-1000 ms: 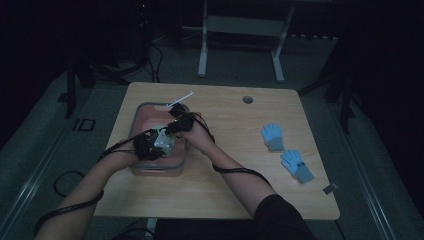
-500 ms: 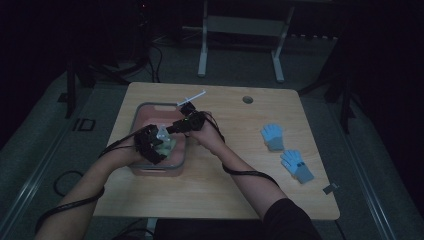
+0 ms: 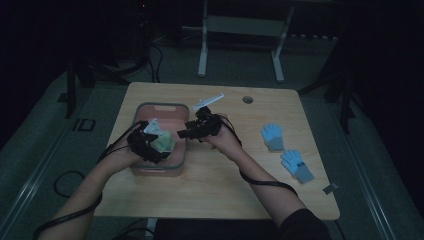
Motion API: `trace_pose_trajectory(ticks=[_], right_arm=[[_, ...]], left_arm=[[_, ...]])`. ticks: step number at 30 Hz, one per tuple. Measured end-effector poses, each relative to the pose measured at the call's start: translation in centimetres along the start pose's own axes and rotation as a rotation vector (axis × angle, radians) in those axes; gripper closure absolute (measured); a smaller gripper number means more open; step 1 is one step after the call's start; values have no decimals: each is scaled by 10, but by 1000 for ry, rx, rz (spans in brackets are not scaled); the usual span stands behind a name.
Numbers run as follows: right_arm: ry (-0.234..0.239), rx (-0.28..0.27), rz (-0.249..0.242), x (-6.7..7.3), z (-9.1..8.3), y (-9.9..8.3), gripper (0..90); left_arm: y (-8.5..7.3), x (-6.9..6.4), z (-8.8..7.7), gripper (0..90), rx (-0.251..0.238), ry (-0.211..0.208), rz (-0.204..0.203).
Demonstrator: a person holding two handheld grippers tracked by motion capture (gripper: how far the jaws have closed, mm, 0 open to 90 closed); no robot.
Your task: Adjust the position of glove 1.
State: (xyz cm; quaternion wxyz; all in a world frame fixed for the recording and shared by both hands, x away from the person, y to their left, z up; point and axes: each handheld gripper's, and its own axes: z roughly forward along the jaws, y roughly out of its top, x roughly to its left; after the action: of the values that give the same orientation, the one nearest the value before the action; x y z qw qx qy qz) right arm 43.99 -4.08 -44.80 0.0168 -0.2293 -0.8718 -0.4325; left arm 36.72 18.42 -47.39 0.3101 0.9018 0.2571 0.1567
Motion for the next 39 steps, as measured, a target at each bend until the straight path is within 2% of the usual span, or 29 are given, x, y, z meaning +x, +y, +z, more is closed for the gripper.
trace_pose_trajectory(ticks=[4,6,9,16,18,21,25,29,32,34,39], right_arm=[[-14,-10,-3,-2,-14,-9,380],[-13,-14,0,-2,-17,-11,379],[-8,-32,12,-5,-27,-18,378],[-36,-31,17,-13,-44,-35,321],[-32,-33,26,-14,-47,-38,320],[-28,-42,22,-18,-57,-49,276],[-33,-44,21,-24,-66,-59,223],[-44,-50,15,-27,-74,-69,219],[-68,-45,7,-28,-80,-76,215],[-66,-48,8,-30,-84,-81,201],[-84,-57,5,-33,-93,-93,200]], left_arm=[[7,-9,-1,148,-23,-8,4],[11,-16,-1,148,-37,-6,41],[18,-26,2,148,-42,-11,64],[34,-43,9,148,-65,-32,92],[36,-45,10,148,-71,-31,96],[43,-55,16,148,-66,-43,120],[51,-61,20,100,-78,-76,122],[58,-66,24,57,-88,-87,113],[62,-72,27,42,-101,-76,124],[63,-75,30,42,-115,-66,124],[69,-87,38,43,-127,-75,136]])
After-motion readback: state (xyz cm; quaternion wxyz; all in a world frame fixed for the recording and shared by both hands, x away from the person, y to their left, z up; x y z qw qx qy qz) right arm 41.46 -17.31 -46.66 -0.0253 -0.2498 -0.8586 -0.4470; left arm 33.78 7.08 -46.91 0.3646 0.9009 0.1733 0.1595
